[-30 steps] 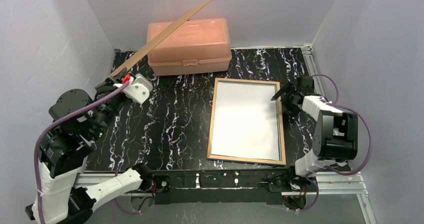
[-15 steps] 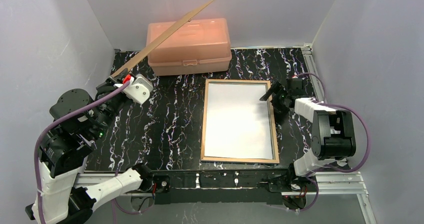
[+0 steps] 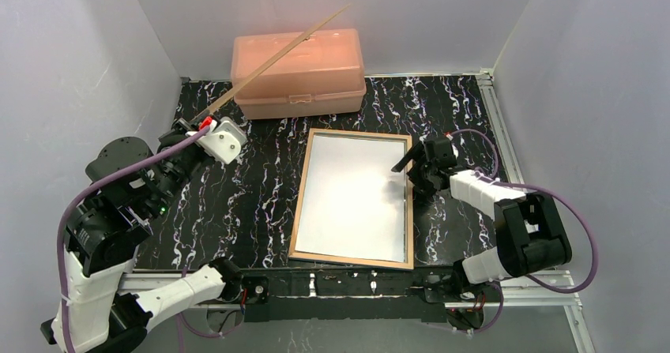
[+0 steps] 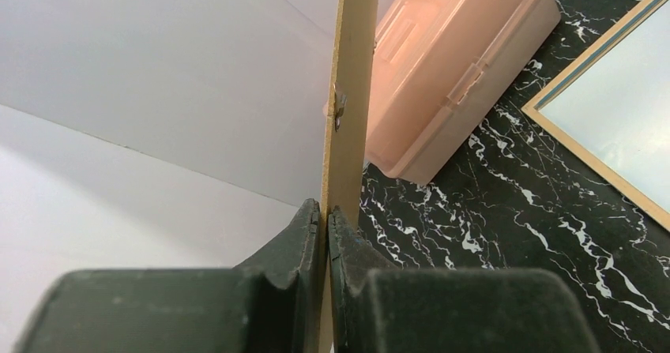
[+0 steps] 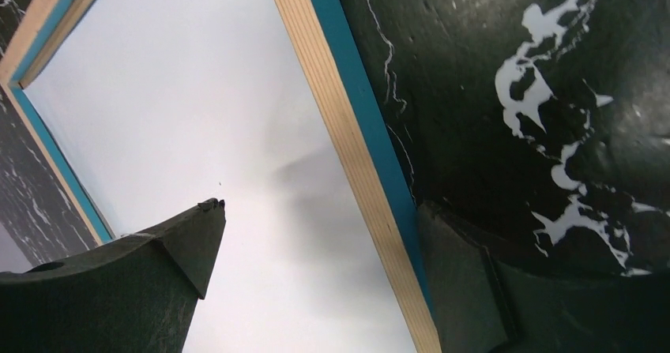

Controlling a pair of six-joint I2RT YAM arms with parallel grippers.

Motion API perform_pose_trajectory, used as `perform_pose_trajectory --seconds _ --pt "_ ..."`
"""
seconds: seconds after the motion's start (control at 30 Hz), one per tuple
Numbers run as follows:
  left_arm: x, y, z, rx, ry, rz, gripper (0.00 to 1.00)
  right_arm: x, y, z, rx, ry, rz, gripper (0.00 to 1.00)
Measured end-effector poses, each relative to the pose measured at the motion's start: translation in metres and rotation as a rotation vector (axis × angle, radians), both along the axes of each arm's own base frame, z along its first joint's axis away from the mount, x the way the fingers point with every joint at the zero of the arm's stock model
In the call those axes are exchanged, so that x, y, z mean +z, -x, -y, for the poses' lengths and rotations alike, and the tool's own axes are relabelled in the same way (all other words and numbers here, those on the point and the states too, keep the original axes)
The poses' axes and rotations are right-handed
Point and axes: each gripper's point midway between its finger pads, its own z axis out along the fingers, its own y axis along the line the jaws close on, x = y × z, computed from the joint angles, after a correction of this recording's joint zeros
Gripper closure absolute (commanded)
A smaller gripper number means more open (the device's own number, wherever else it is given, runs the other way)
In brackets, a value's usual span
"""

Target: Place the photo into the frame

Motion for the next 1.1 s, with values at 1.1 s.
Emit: perform_pose_trajectory --seconds 1.1 --pt "0.054 0.009 0.054 -0.181 0.425 -0.132 1.00 0.247 -0.031 -0.115 0.384 -0.600 0.819 0.01"
